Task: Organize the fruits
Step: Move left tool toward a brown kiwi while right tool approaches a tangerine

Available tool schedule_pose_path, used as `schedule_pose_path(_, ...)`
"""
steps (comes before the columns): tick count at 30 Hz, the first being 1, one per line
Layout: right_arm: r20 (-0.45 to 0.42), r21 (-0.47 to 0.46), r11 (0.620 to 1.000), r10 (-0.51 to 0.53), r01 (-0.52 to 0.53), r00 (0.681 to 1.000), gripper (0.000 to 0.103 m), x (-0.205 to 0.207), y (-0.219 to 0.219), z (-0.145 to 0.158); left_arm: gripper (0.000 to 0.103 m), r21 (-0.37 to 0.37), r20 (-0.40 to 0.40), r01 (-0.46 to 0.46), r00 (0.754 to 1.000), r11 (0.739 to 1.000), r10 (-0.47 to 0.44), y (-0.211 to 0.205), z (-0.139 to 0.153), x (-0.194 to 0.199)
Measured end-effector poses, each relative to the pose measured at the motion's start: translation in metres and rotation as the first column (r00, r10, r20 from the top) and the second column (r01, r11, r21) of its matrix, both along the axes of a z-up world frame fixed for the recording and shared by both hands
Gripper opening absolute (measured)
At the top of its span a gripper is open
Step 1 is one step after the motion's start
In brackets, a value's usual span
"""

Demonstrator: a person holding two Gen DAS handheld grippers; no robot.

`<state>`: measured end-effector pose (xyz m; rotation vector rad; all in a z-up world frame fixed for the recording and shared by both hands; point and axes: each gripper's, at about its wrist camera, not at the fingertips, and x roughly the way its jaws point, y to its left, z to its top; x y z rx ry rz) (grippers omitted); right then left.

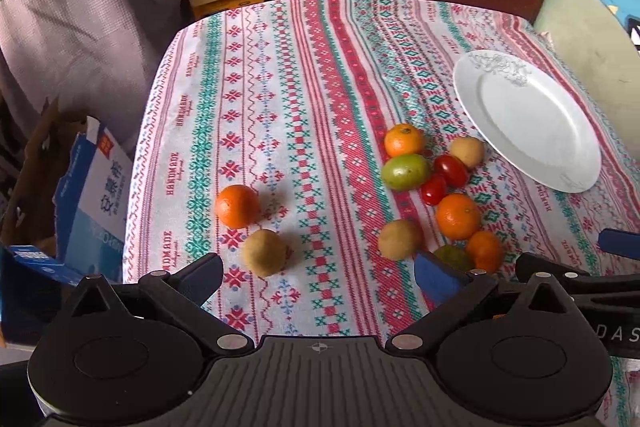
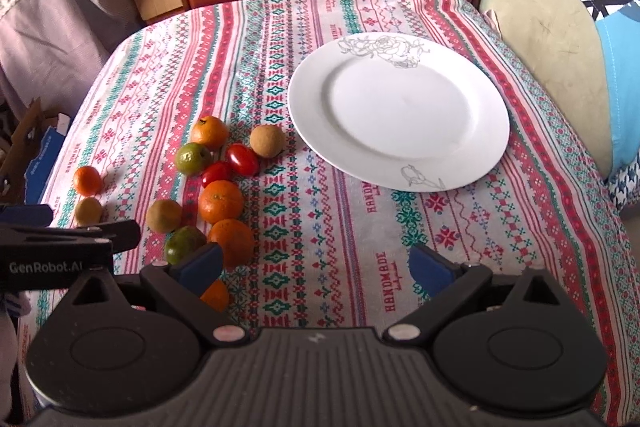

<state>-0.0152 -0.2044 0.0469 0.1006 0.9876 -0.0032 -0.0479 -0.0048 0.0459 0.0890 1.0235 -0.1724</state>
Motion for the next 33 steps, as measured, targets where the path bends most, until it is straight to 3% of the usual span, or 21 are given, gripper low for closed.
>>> schedule_pose_path(6, 0.044, 0.015, 0.999, 0.049, -0.050, 0.998, 0.097, -0.016, -0.008, 0.000, 0.101, -0.025, 0.043, 0.035, 0.999, 0.999, -0.034, -0.001, 0.003, -0.010)
schedule_pose_path(16, 0.103, 0.067, 0.993, 0.091, -0.098, 0.990, 0.079, -0.036, -0.027, -0.005, 0.101, -0.054, 0.082, 0.093, 0.993, 0.994, -0.088, -0.007, 0.002, -0.037)
schedule_pose_path(19, 0.109, 0.104, 0.986, 0.118, -0.130, 0.987, 0.068, -0.042, -0.027, -0.008, 0.098, -0.019, 0.110, 0.115, 0.988, 0.993, -0.112, -0.009, 0.001, -0.042)
schedule_pose_path(25, 0.124, 0.132, 0.963, 0.220, -0.235, 0.968, 0.049, -0.052, -0.005, -0.017, 0.090, -0.040, 0.111, 0.092, 0.990, 0.995, -0.087, 0.001, -0.003, -0.039)
schedule_pose_path(29, 0.152, 0.137, 0.945, 0.275, -0.296, 0.949, 0.046, -0.055, 0.010, -0.019, 0.080, -0.050, 0.107, 0.085, 0.991, 0.995, -0.079, 0.006, -0.007, -0.037)
schedule_pose_path(33, 0.162, 0.123, 0.943, 0.290, -0.311, 0.943, 0.045, -0.049, 0.018, -0.023, 0.079, -0.050, 0.101, 0.077, 0.992, 0.996, -0.071, 0.012, -0.011, -0.036)
